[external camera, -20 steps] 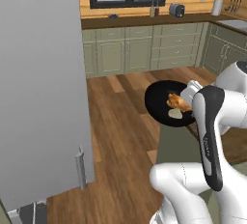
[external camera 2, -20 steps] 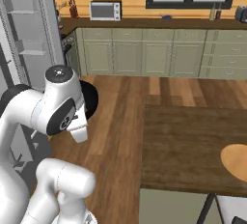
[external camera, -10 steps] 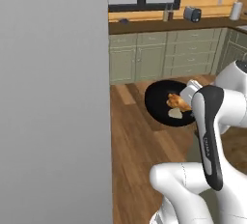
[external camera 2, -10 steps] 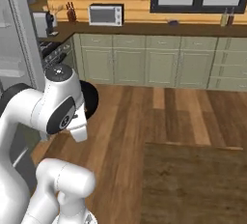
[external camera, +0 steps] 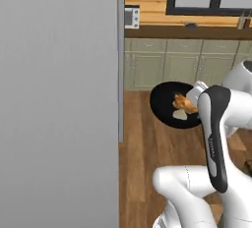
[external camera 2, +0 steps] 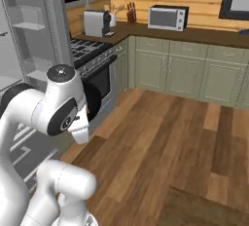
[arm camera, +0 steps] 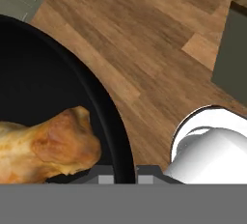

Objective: Pick the chicken drumstick and garlic from their plates and place them in the bowl. Then put the bowl in the fridge.

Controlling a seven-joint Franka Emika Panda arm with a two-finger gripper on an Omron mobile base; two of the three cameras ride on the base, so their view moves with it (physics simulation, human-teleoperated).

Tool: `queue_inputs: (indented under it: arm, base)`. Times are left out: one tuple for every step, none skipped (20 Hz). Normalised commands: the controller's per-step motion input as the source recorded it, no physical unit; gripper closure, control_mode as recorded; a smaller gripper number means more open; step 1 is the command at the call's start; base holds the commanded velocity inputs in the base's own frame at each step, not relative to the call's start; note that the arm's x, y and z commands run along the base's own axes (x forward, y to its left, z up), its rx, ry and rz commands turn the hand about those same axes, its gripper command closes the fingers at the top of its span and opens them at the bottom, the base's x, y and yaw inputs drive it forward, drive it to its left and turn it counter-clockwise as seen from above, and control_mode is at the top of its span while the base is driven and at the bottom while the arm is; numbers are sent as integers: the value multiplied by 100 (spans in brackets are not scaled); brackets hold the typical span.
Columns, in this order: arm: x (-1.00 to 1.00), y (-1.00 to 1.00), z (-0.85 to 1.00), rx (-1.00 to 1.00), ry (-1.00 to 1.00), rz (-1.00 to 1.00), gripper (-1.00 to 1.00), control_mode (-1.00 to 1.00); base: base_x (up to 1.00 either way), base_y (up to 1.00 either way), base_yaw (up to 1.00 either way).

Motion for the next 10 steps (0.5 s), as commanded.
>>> queue_inputs:
  arm:
    - [0, 0, 0, 0, 0, 0, 100, 100]
    - [0, 0, 0, 0, 0, 0, 100, 100]
    - [0, 0, 0, 0, 0, 0, 100, 100]
    - [0, 0, 0, 0, 0, 0, 100, 100]
    - [0, 0, 0, 0, 0, 0, 100, 100]
    - [0, 0, 0, 0, 0, 0, 100, 100]
    - [0, 0, 0, 0, 0, 0, 100, 100]
    - [0, 0, 0, 0, 0, 0, 100, 100]
    - [0, 0, 0, 0, 0, 0, 100, 100]
    - [0, 0, 0, 0, 0, 0, 100, 100]
  base:
    - [46, -2, 70]
    - [74, -6, 70]
    - [89, -8, 68]
    - [79, -25, 64]
    - [76, -27, 63]
    - [82, -37, 62]
    - [58, -50, 47]
    - [79, -41, 31]
    - [100, -29, 24]
    - [100, -9, 21]
